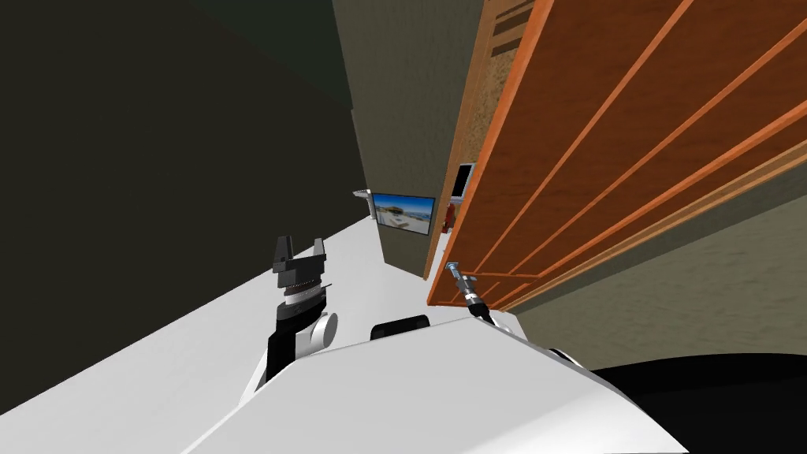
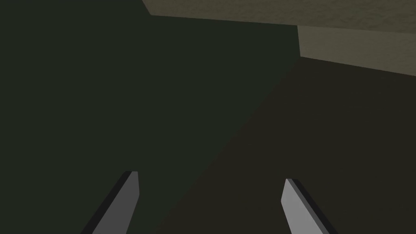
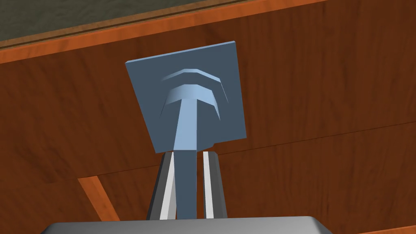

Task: Pull the door open

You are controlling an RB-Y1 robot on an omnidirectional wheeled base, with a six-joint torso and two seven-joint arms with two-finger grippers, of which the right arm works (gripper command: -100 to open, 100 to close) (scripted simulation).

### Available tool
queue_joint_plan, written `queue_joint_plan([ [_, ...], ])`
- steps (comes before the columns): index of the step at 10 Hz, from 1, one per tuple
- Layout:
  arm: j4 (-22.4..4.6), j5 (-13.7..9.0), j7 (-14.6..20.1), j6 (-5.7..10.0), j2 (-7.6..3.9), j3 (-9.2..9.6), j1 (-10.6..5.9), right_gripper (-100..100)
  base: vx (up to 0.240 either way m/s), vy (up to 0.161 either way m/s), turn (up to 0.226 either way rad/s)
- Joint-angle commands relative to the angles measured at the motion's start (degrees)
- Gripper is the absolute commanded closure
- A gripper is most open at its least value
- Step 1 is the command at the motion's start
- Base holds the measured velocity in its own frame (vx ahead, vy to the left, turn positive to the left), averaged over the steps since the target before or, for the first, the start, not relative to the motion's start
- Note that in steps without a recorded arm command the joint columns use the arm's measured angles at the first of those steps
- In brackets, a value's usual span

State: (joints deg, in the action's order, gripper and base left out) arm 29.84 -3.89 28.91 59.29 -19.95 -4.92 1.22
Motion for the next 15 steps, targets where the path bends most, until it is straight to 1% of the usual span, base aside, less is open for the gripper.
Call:
queue_joint_plan([
  [1,-1.65,-0.39,-0.50,0.01,0.20,0.07,-1.35,100,-0.164,-0.059,0.091],
  [2,-1.85,-1.48,-1.55,-1.42,0.63,0.11,-2.67,100,-0.222,-0.076,0.209],
  [4,-2.05,-2.56,-2.60,-2.86,1.06,0.15,-3.99,100,-0.305,-0.083,0.212],
  [6,-2.22,-3.53,-3.53,-4.14,1.45,0.18,-5.17,100,-0.254,-0.026,0.144],
  [7,-1.98,-3.21,-3.26,-3.71,1.36,0.16,-4.72,100,-0.107,0.003,0.033],
  [8,-1.87,-2.63,-2.31,-3.17,0.84,1.08,-4.00,100,-0.153,-0.035,0.080],
  [9,-1.78,-2.29,-1.71,-2.66,0.49,1.57,-3.64,100,-0.250,-0.044,0.114],
  [13,-1.26,-0.30,1.76,0.26,-1.53,4.38,-1.61,100,-0.248,-0.055,0.097],
  [15,-1.05,0.47,3.10,1.39,-2.31,5.47,-0.82,100,-0.211,-0.069,0.084],
])
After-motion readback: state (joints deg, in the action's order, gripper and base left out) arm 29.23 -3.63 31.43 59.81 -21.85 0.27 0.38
